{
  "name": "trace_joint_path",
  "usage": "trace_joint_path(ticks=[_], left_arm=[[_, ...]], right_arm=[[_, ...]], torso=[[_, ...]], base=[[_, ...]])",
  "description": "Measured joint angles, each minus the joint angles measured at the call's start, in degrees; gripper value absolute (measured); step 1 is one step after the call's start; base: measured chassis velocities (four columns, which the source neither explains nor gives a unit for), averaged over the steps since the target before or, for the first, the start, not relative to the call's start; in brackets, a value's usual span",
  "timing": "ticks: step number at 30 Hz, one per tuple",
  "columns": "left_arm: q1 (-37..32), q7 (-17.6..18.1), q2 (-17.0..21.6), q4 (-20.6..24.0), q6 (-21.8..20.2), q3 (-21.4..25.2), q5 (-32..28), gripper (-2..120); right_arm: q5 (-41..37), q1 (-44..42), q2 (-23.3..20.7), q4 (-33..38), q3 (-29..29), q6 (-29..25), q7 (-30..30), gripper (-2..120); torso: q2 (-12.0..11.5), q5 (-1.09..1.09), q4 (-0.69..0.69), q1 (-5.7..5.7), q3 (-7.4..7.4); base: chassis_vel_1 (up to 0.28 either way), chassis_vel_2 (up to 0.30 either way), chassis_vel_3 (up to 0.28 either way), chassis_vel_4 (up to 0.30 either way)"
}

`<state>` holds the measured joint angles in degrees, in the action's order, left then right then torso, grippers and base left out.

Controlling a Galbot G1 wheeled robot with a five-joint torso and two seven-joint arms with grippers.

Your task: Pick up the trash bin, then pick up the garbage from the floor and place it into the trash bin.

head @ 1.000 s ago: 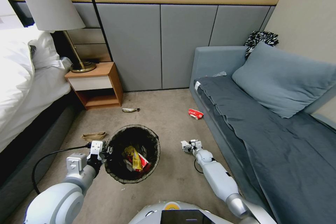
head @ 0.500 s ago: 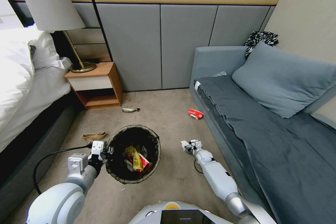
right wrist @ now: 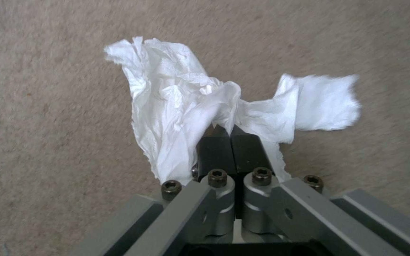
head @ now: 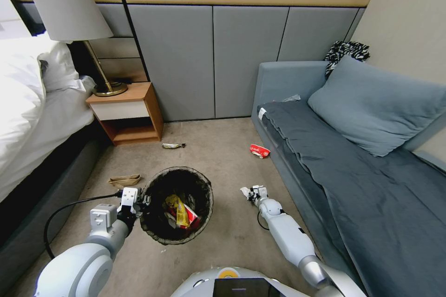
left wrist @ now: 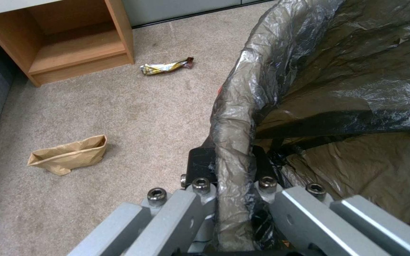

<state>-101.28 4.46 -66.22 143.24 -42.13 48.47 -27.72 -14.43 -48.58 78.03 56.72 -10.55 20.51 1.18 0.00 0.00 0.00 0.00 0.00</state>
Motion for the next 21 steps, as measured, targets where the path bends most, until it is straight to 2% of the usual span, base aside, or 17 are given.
trace_joint_path(ticks=[6, 9, 10, 12, 13, 15, 16, 19, 21], left_arm=[[0.02, -0.25, 0.12, 0.0, 0.0, 0.22, 0.02, 1], [0.32, -0.32, 0.22, 0.0, 0.0, 0.23, -0.01, 1], [0.32, -0.32, 0.22, 0.0, 0.0, 0.23, -0.01, 1], [0.6, -0.34, 0.26, 0.0, 0.0, 0.13, -0.05, 1], [0.6, -0.34, 0.26, 0.0, 0.0, 0.13, -0.05, 1], [1.05, -0.36, 0.31, 0.0, 0.0, -0.07, -0.17, 1], [1.05, -0.36, 0.31, 0.0, 0.0, -0.07, -0.17, 1], [1.66, -0.37, 0.32, 0.0, 0.0, -0.38, -0.38, 1], [1.78, -0.37, 0.33, 0.0, 0.0, -0.44, -0.4, 1]], right_arm=[[0.13, -1.97, -1.82, 6.22, -0.35, 0.06, 1.45, 0], [-1.04, -4.33, -4.47, 16.11, -0.61, 0.83, 3.09, 0], [-1.04, -4.33, -4.47, 16.11, -0.61, 0.83, 3.09, 0], [-3.02, -5.83, -6.99, 22.91, -0.87, 1.59, 4.39, 0], [-3.02, -5.83, -6.99, 22.91, -0.87, 1.59, 4.39, 0], [-7.22, -8.11, -12.54, 32.97, -1.56, 2.89, 6.39, 0], [-7.22, -8.11, -12.54, 32.97, -1.56, 2.89, 6.39, 0], [-12.73, -10.85, -20.05, 47.21, -2.86, 4.8, 8.74, 0], [-13.56, -11.22, -20.95, 49.26, -3.05, 5.15, 9.11, 0]], torso=[[0.0, 0.0, -0.01, 0.0, 0.0], [0.01, 0.02, 0.0, 0.0, 0.0], [0.01, 0.02, 0.0, 0.0, 0.0], [0.01, 0.01, 0.02, 0.0, 0.0], [0.01, 0.01, 0.02, 0.0, 0.0], [0.01, 0.02, -0.01, 0.0, 0.0], [0.01, 0.02, -0.01, 0.0, 0.0], [0.01, -0.01, -0.03, 0.0, 0.0], [0.01, 0.0, -0.03, 0.0, 0.0]], base=[[0.0, 0.0, 0.0, 0.0], [0.0, 0.0, 0.0, 0.0], [0.0, 0.0, 0.0, 0.0], [0.0, 0.0, 0.0, 0.0], [0.0, 0.0, 0.0, 0.0], [0.0, 0.0, 0.0, 0.0], [0.0, 0.0, 0.0, 0.0], [0.0, 0.0, 0.0, 0.0], [0.0, 0.0, 0.0, 0.0]])
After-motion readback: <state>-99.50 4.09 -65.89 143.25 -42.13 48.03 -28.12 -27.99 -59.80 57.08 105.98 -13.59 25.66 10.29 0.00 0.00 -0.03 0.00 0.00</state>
